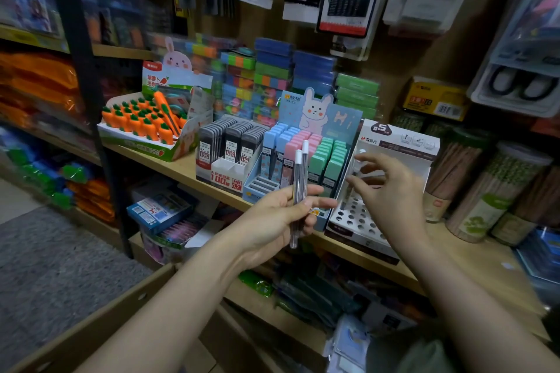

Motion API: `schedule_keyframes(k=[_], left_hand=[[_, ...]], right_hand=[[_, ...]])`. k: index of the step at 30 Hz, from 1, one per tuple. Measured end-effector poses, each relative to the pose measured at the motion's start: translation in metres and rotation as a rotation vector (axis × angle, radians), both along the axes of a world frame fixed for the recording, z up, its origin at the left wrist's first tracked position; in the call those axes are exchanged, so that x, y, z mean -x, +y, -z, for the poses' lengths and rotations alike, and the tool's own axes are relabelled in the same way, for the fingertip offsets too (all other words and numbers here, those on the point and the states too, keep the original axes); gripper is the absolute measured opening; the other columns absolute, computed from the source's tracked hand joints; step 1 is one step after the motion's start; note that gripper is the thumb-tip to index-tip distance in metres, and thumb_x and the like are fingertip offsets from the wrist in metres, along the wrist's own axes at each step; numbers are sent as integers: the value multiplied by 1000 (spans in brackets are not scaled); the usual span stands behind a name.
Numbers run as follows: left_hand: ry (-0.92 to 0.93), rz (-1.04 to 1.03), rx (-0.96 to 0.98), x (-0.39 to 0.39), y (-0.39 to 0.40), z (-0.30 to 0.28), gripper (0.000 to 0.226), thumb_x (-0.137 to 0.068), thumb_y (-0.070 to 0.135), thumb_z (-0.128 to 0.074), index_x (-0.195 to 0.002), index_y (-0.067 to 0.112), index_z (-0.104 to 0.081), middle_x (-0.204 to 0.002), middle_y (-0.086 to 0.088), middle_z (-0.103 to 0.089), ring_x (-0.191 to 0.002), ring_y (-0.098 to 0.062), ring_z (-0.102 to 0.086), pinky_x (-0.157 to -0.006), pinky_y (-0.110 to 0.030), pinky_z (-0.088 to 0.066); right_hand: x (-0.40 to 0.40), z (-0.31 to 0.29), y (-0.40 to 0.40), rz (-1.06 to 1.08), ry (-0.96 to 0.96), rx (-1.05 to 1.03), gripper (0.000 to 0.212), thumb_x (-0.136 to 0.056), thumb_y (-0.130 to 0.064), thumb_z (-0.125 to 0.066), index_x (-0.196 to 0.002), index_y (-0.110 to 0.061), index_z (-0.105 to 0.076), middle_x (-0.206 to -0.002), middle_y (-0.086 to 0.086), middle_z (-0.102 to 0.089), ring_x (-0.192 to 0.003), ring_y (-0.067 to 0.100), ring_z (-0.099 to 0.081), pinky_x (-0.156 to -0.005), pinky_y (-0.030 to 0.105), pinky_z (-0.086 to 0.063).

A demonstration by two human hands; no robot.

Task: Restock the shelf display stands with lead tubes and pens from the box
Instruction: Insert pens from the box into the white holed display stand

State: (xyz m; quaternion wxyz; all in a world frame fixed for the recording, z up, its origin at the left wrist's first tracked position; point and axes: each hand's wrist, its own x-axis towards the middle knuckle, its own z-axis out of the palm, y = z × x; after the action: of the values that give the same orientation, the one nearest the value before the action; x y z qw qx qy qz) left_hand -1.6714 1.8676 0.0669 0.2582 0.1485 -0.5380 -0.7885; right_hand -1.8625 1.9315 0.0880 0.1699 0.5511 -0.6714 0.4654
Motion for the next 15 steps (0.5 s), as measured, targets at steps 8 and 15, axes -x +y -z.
schedule_keyframes(k=[8,15], left_hand=[[2,96,14,2,3,1,28,-98,14,-49,-125,16,-56,-110,-4,-71,-63,-5,-52,-56,-17,-42],[-50,118,64,12,11,7,24,-98,10,-49,-121,13,-54,-113,-9,-70,-64,-5,-52,-55,-17,-41]], right_hand=[[-7,-11,12,-180,-292,62,31,-89,-35,-67,-119,-40,-63,-86,-13,-68,-79,3,-65,-67,20,-54],[-30,-18,11,-523,-580,7,30,-82,-9,-74,-107,-25,-67,-73,0,-71,-66,10,-66,-59,24,-56]])
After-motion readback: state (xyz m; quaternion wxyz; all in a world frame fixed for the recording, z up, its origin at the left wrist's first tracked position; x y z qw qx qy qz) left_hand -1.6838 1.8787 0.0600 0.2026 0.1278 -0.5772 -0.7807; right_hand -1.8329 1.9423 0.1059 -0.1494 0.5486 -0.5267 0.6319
